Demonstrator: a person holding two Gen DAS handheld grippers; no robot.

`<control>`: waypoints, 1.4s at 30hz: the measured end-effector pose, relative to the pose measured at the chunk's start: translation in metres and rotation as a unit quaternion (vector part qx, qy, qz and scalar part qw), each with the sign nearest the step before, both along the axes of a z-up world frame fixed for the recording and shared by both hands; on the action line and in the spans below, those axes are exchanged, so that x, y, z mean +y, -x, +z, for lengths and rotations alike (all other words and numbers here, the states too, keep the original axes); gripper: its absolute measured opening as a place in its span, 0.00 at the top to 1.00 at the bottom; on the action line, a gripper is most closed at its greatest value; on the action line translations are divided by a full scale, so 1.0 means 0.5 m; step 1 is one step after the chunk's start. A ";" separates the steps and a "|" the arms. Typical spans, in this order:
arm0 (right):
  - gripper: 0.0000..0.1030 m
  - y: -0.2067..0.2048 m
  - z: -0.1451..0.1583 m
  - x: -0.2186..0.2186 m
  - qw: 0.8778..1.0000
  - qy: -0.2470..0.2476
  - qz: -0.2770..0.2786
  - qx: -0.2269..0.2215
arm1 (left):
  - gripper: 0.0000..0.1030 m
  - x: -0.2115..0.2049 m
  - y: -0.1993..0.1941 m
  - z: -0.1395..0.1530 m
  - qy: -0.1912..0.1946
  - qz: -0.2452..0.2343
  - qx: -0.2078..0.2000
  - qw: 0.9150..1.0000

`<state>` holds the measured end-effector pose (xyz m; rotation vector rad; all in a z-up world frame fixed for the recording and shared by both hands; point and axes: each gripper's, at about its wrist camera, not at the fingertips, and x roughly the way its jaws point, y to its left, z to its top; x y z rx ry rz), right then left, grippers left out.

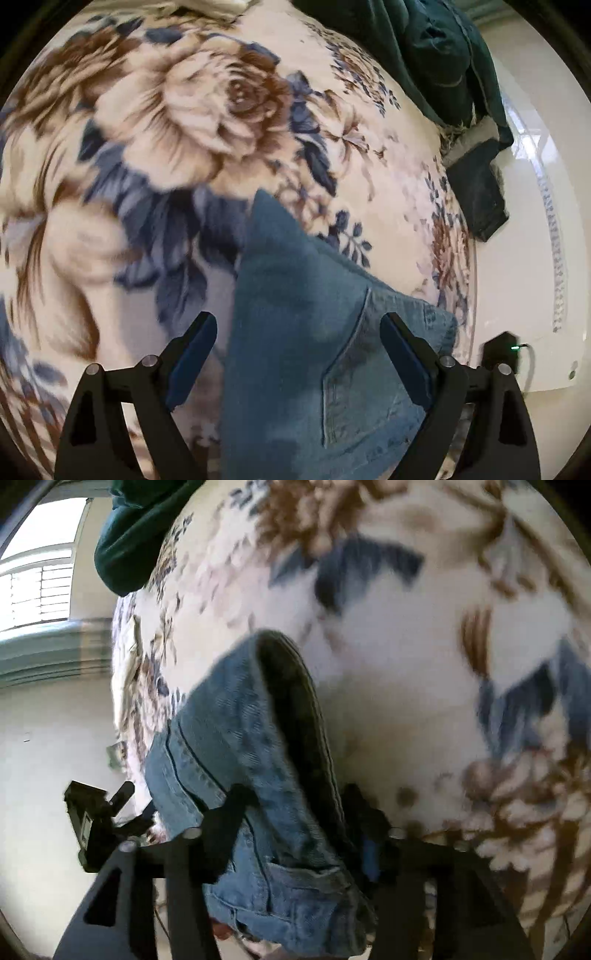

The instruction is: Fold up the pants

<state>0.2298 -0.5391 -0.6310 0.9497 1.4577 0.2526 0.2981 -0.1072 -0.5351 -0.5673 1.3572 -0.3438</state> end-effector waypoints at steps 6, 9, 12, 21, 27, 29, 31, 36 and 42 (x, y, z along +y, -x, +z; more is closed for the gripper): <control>0.18 -0.020 -0.037 0.015 1.000 -0.024 0.016 -0.006 | 0.13 -0.013 0.040 -0.063 0.023 -0.010 0.036 0.999; 0.12 -0.038 -0.028 0.037 0.999 -0.001 0.051 -0.012 | 0.09 -0.025 0.042 -0.089 0.028 -0.022 0.039 0.999; 0.12 -0.045 -0.020 0.055 0.997 -0.025 0.073 -0.017 | 0.06 -0.035 0.035 -0.094 0.026 -0.034 0.039 0.998; 0.21 -0.037 -0.029 0.039 0.996 -0.038 0.083 -0.006 | 0.05 -0.035 0.025 -0.101 0.038 -0.041 0.047 0.997; 0.19 -0.035 -0.025 0.086 0.989 -0.108 0.104 -0.015 | 0.04 -0.027 0.023 -0.107 0.045 -0.049 0.053 0.996; 0.19 -0.040 -0.025 0.104 0.988 -0.081 0.131 -0.024 | 0.04 -0.026 0.023 -0.109 0.045 -0.051 0.052 0.996; 0.28 -0.039 -0.042 0.094 0.990 -0.077 0.120 -0.018 | 0.04 -0.022 0.023 -0.110 0.048 -0.051 0.053 0.996; 0.35 -0.031 -0.040 0.088 0.993 -0.070 0.094 -0.022 | 0.04 -0.021 0.023 -0.110 0.045 -0.057 0.053 0.996; 0.55 -0.013 -0.014 0.095 0.997 -0.034 0.060 -0.031 | 0.30 -0.045 0.034 -0.077 0.019 -0.064 0.016 0.998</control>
